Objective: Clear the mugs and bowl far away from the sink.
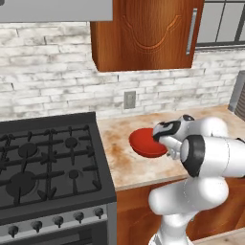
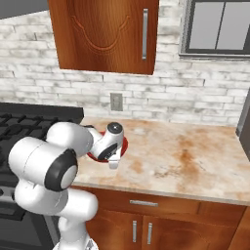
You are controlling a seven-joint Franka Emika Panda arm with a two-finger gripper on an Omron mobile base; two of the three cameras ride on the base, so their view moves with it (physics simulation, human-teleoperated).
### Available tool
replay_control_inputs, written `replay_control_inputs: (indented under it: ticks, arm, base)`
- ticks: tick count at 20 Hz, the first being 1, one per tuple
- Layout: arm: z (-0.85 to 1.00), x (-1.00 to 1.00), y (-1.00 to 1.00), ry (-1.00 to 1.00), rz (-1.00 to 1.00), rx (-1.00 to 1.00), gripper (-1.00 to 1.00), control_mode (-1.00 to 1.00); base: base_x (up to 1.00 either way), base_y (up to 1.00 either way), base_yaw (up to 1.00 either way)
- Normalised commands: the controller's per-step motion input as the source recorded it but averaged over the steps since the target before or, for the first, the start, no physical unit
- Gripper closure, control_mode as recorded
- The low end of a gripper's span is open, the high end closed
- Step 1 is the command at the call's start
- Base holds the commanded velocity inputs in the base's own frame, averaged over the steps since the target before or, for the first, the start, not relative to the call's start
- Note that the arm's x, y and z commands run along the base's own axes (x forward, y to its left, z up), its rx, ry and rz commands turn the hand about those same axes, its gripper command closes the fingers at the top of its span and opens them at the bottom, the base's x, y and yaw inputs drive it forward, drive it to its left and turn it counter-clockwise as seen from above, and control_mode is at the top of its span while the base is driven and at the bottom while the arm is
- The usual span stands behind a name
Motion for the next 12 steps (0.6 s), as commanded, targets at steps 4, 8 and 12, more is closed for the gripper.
replay_control_inputs:
  ticks: [4, 8, 12]
  arm:
    - [0.37, -0.12, 0.00, -0.12, 0.00, 0.00, -1.00, -1.00]
    - [0.69, -0.58, 0.00, -0.19, 0.00, 0.00, -1.00, -1.00]
    - [1.00, -0.66, -0.04, -0.07, -0.05, 0.03, -1.00, -1.00]
  base:
    - [0.00, 0.00, 0.00]
    - [0.00, 0.00, 0.00]
    - [0.00, 0.00, 0.00]
